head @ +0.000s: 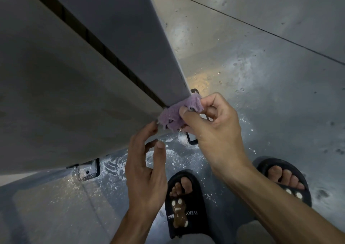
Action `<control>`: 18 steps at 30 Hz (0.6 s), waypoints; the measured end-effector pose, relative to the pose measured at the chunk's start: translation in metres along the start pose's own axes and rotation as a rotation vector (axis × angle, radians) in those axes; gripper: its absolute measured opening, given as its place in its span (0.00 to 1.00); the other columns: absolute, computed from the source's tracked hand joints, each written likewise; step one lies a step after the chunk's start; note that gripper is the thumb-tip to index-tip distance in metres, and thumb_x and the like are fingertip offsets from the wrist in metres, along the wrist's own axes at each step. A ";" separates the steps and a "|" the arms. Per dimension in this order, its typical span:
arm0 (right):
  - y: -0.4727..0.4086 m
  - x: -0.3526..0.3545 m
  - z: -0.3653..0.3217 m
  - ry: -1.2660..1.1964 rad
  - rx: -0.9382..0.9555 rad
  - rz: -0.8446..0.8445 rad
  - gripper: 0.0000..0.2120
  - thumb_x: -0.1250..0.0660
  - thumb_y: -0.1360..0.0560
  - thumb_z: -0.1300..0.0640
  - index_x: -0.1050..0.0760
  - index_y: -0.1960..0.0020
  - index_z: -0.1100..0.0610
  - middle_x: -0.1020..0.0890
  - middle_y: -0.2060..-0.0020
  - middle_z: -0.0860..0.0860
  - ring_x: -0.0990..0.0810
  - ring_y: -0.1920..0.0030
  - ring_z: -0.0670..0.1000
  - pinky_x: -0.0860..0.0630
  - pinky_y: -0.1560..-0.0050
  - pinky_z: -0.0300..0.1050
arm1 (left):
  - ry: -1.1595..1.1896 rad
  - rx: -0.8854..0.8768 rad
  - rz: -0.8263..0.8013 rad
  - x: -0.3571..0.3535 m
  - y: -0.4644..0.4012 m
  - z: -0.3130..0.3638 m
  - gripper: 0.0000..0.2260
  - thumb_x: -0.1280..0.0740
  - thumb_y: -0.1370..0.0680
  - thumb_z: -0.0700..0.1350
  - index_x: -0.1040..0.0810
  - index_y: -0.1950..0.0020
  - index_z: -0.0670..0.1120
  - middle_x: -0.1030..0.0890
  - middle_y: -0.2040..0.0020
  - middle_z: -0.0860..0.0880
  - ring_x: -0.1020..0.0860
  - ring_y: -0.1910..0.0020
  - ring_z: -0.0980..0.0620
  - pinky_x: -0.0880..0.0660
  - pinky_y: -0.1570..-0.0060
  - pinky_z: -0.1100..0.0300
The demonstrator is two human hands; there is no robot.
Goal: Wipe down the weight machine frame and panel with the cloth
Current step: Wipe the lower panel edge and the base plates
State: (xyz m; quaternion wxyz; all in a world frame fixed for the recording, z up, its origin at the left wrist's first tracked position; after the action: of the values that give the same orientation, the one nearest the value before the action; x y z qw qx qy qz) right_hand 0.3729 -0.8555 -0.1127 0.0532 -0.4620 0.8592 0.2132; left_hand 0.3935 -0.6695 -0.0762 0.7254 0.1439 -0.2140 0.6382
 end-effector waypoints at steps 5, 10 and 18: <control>-0.005 0.007 0.026 0.017 -0.104 0.024 0.10 0.24 0.25 0.61 0.26 0.55 0.60 0.14 0.57 0.57 0.13 0.53 0.62 0.15 0.49 0.60 | 0.000 0.005 -0.010 0.001 -0.005 0.003 0.16 0.37 0.18 0.51 0.25 0.30 0.57 0.22 0.35 0.58 0.23 0.35 0.57 0.27 0.43 0.69; 0.005 -0.004 -0.015 -0.075 0.032 -0.011 0.10 0.26 0.24 0.63 0.26 0.52 0.65 0.15 0.59 0.61 0.14 0.56 0.63 0.14 0.54 0.52 | -0.016 0.010 -0.019 0.000 -0.004 0.002 0.16 0.37 0.17 0.53 0.26 0.29 0.57 0.23 0.35 0.59 0.23 0.35 0.59 0.28 0.43 0.72; 0.003 0.003 0.002 0.028 0.006 0.025 0.09 0.25 0.24 0.60 0.25 0.56 0.58 0.14 0.60 0.56 0.15 0.55 0.63 0.19 0.51 0.67 | 0.017 0.017 -0.017 -0.001 -0.002 0.004 0.17 0.37 0.18 0.51 0.25 0.29 0.55 0.23 0.33 0.58 0.24 0.33 0.57 0.25 0.39 0.63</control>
State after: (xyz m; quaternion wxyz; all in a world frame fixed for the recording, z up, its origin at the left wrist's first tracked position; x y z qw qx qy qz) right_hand 0.3681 -0.8559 -0.1145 0.0396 -0.4540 0.8662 0.2048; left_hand 0.3949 -0.6727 -0.0736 0.7313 0.1462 -0.2012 0.6351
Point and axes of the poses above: each hand's wrist, its own y-axis away from the middle knuckle, its own x-axis out of the back of the hand, z = x × y, the point moved 10 cm from there along -y, towards the middle knuckle
